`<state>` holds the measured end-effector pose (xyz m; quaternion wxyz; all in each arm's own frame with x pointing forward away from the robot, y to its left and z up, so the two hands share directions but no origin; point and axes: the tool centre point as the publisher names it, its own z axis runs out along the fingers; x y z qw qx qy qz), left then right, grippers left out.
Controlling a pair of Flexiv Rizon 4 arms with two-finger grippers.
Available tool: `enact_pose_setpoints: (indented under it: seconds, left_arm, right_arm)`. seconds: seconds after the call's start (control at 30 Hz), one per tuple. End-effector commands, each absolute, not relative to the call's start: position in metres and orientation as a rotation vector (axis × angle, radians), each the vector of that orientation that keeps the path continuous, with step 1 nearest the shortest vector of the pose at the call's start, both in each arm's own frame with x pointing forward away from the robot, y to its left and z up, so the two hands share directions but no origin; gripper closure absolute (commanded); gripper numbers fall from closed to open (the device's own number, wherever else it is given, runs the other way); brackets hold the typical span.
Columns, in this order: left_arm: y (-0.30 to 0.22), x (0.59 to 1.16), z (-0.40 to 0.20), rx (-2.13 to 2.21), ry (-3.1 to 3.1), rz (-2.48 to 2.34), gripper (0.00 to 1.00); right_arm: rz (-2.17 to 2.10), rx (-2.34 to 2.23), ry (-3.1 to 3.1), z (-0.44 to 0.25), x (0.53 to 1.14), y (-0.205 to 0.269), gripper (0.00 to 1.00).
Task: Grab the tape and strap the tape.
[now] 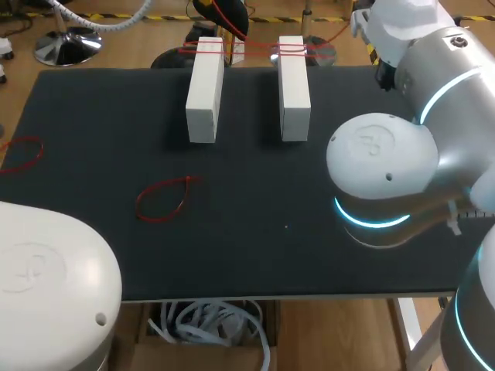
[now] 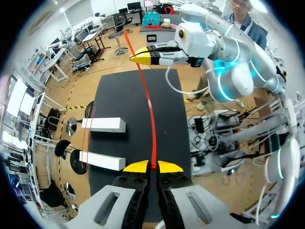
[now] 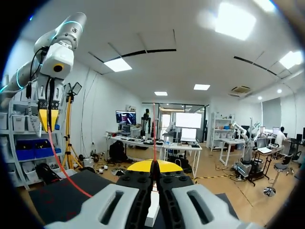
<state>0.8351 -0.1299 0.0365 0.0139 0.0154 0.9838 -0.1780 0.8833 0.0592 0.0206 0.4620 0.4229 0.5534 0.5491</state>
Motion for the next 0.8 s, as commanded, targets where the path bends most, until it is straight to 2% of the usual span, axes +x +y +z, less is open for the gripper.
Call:
enact_pose_setpoints:
  seconds: [0.03,0.8]
  left_arm:
    - [-0.130,0.835,0.037,0.046,3.064,-0.549,1.00]
    - [-0.130,0.835,0.037,0.046,3.064,-0.549,1.00]
  right_arm:
    - [1.204,1.119,1.295,0.030,0.863,0.085,1.00]
    - [0.703,0.838,1.213,0.023,0.861,0.101,1.00]
